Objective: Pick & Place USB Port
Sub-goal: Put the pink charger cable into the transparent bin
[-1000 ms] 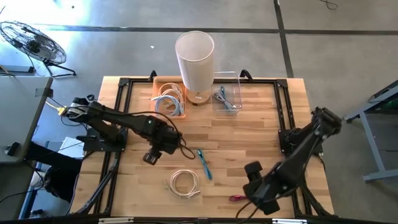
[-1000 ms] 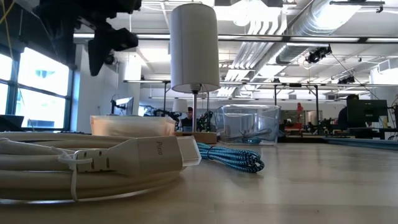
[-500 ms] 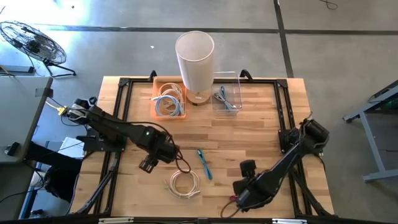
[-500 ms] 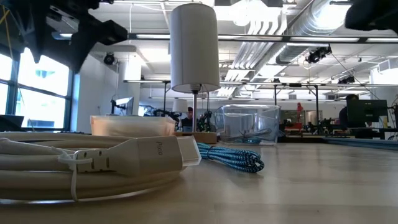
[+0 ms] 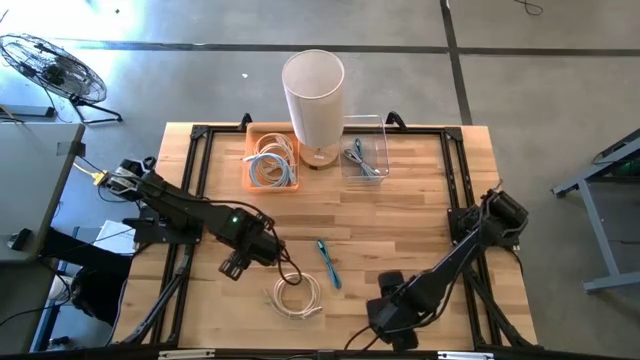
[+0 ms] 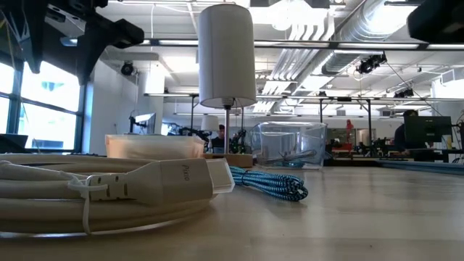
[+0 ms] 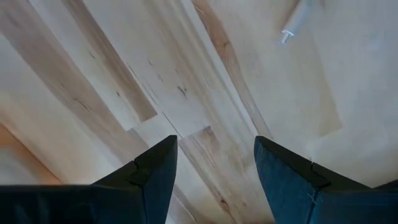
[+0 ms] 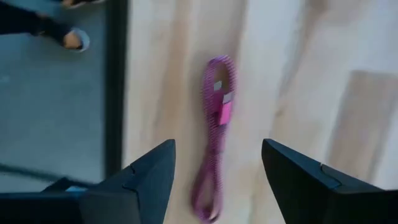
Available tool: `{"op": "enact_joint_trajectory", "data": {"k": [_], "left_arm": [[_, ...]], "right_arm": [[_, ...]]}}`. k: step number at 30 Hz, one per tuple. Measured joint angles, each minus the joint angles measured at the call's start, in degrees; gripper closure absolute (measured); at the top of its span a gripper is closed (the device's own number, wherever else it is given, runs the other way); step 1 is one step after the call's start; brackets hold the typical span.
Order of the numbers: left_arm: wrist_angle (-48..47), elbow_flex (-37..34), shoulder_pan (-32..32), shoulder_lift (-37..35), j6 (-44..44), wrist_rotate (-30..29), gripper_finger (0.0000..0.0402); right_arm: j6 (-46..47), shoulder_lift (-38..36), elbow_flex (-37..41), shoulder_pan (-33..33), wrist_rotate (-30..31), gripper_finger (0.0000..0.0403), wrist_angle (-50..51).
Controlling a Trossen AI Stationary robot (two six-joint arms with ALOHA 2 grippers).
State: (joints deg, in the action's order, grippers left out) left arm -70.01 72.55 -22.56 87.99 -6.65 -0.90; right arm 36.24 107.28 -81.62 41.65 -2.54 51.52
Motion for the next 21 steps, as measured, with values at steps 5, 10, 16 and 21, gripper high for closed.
{"op": "enact_joint_trajectory", "data": {"k": [5,10,16,21], "left_arm": [[-0.03,0.00,-0.01,0.00,1.16,0.34,0.0192],[-0.08,0.00,-0.05,0.00,2.66,0.39,0.0192],[-0.18,0.00,-0.07,0.00,2.80,1.42,0.0192],[-0.20,0.00,-0.07,-0.02,2.78,1.59,0.0192]], "right_arm": [[1.06,0.00,0.00,0.09,3.75,0.0172,0.08],[-0.23,0.02,0.83,0.63,2.69,0.0172,-0.39],[4.13,0.11,7.56,1.34,-0.91,0.0172,-5.57],[6.71,0.11,11.05,1.52,-1.51,0.0172,-11.68]]}}
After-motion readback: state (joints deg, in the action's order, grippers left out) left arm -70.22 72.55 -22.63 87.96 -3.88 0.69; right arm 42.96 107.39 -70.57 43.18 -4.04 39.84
